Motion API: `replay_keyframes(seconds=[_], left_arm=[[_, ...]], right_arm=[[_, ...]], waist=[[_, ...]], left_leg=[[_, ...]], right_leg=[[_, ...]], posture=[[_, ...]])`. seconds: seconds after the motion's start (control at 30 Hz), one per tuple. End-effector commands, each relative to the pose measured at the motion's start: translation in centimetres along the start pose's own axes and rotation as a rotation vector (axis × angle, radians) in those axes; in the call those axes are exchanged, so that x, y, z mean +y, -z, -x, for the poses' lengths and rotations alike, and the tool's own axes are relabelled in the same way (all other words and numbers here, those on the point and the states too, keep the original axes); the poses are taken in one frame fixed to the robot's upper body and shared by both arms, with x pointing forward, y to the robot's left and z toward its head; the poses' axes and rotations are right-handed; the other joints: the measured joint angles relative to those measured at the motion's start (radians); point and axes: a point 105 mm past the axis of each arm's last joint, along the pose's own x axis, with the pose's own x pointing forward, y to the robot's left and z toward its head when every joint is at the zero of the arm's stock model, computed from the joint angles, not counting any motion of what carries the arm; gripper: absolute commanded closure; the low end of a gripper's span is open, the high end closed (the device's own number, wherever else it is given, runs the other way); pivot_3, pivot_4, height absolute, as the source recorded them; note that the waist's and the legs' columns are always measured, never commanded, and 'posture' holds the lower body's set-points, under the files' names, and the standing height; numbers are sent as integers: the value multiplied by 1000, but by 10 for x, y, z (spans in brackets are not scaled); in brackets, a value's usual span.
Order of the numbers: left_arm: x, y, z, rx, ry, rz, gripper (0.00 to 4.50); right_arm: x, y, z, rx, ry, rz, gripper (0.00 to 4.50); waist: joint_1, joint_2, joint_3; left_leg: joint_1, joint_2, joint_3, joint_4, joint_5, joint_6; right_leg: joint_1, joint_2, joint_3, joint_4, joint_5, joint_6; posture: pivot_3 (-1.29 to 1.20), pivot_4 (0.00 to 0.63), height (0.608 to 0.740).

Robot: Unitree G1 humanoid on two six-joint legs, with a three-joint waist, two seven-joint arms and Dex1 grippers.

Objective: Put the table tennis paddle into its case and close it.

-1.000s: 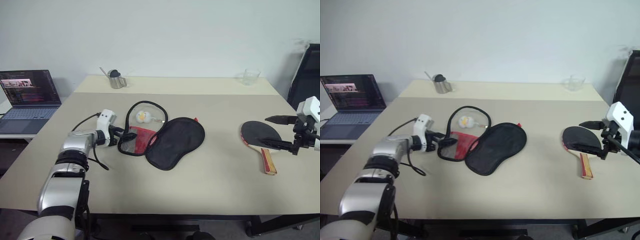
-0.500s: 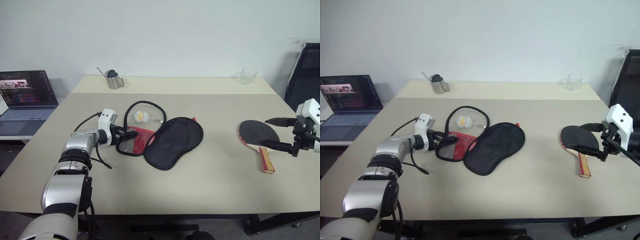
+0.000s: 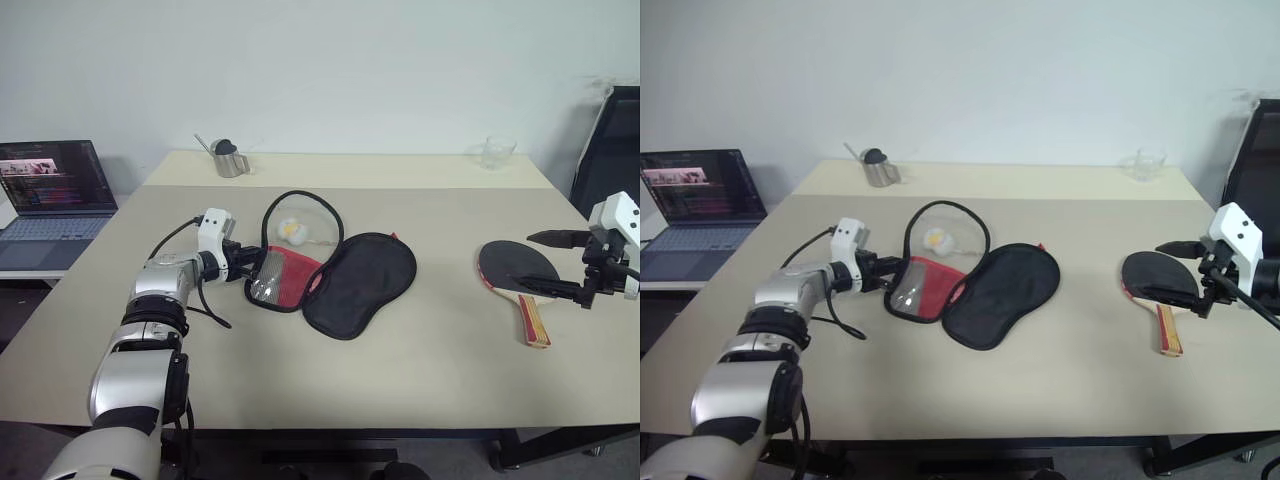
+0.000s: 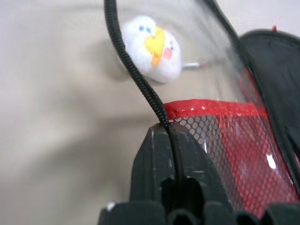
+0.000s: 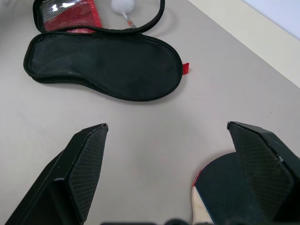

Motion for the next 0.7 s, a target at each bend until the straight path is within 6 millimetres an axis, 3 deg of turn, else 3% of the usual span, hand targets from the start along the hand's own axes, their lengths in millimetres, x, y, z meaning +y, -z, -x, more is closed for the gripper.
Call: replay_keyframes(seconds=[0.03,0.23,0.5,0.7], left_arm=[[5,-24,-4,-118,-93,44,4490],[17,-23,-8,-158,-235,124,4490],[-11,-19,-34,-180,-201,182,4490],[-6,-12,-38,-197,-305,262,4490]], right_arm=[[-4,-11,5,-13,28,50,0],[-3,-11,5,-11,28,50,0],[-1,-10,6,-6,32,48,0],[0,-10,7,-4,38,48,0]], waist=[[1,0,0],[-2,0,0],[2,-1,0],[2,-1,0]], left_leg=[[0,0,0,0,0,0],[0,0,0,0,0,0],[0,-1,0,1,0,0],[1,-1,0,0,0,0]], right_leg=[[0,0,0,0,0,0],[0,0,0,0,0,0],[0,0,0,0,1,1],[0,0,0,0,1,1]], posture=[[0,150,740],[0,150,740],[0,150,740],[0,150,740]])
